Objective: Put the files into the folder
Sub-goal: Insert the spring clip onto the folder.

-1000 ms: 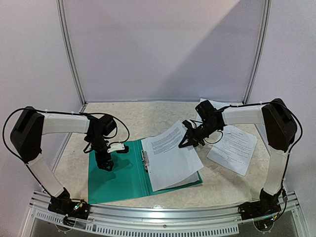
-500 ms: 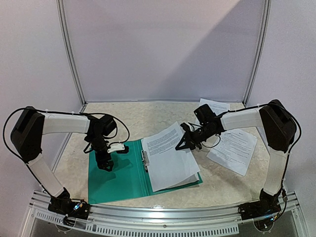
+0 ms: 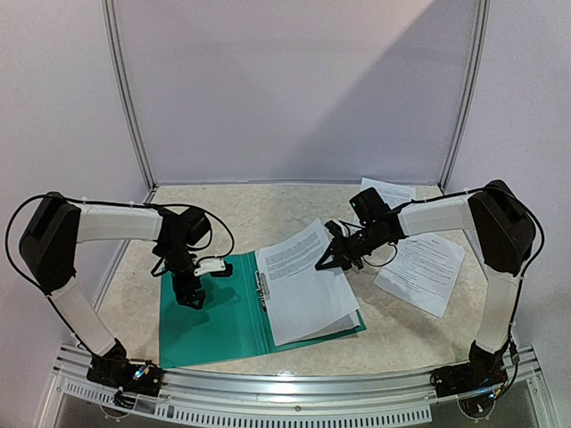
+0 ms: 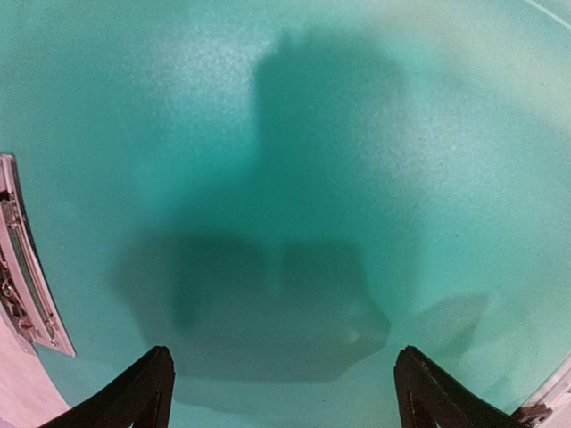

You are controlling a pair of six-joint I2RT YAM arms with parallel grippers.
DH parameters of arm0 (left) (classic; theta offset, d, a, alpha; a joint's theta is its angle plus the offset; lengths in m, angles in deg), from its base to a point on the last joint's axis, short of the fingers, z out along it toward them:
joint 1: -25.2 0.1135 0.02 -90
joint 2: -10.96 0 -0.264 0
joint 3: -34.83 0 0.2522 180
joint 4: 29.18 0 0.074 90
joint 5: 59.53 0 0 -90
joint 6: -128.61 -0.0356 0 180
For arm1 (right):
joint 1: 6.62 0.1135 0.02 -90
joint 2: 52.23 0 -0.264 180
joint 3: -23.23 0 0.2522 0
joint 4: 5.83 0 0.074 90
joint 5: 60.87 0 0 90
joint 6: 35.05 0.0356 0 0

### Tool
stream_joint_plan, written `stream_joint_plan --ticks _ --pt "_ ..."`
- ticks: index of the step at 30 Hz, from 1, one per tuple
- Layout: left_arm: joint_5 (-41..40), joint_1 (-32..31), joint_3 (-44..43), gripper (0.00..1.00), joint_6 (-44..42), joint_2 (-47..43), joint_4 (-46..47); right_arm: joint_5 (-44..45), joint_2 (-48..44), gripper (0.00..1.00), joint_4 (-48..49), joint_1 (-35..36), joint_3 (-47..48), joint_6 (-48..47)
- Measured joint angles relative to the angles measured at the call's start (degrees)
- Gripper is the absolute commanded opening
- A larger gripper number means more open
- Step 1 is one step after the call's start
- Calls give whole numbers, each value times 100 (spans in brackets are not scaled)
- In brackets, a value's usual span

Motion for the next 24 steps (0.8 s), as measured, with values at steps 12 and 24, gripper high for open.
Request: stream_joint_plan --ticks 12,24 --pt "-2 0 -15 87 -2 2 -7 52 0 51 -70 2 0 -35" --pt "9 0 -37 87 -4 2 -22 503 0 99 -776 2 275 -350"
